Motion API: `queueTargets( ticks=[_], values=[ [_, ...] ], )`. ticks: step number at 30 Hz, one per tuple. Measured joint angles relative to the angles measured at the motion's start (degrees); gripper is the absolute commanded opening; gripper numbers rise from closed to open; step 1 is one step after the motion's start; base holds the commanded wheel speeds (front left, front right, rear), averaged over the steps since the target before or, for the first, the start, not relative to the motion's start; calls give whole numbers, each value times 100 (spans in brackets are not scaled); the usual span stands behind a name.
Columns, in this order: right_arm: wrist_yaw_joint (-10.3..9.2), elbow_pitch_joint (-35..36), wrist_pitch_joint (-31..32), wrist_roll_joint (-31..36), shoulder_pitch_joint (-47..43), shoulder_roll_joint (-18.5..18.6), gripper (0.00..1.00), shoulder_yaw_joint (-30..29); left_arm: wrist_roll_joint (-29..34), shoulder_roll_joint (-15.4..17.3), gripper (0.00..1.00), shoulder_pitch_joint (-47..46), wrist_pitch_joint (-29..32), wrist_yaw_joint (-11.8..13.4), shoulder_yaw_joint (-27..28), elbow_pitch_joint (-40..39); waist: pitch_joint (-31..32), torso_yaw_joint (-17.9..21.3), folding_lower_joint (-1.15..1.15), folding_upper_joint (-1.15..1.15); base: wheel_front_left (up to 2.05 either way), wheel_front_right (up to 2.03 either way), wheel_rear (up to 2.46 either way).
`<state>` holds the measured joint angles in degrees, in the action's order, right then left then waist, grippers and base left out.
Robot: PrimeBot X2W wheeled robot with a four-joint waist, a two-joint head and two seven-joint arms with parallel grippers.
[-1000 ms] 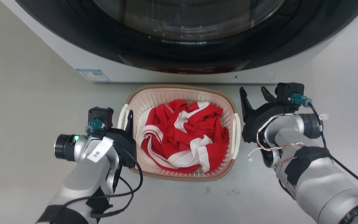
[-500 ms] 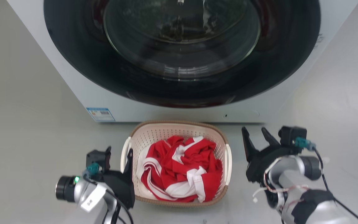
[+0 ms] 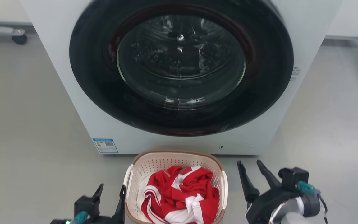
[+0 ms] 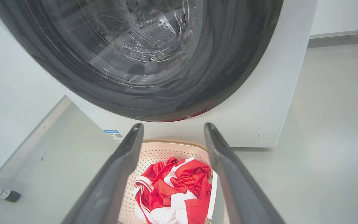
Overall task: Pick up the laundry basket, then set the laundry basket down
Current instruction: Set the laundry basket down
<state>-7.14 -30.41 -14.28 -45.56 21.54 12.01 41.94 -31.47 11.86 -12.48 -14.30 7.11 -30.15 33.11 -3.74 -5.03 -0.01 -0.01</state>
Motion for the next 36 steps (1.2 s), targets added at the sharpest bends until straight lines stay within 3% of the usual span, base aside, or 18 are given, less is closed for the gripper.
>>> queueTargets(
  ticks=[16, 28, 36],
  values=[
    [0, 1458, -1, 1449, -1684, -54, 100, -1229, 1302, -308, 100, 1655, -1, 1, 1503, -1705, 470, 87, 0, 0, 0, 0, 0],
    [-1, 2371, -1, 2463, -2684, -299, 100, -2185, 2067, -554, 100, 2284, -2, 1, 1927, -2848, 553, 230, 1, 1, 0, 0, 0],
    [-1, 2821, -2, 2850, -2839, -467, 100, -2443, 2282, -650, 100, 2388, -2, 1, 2038, -3196, 510, 289, 1, 1, 0, 0, 0]
  ],
)
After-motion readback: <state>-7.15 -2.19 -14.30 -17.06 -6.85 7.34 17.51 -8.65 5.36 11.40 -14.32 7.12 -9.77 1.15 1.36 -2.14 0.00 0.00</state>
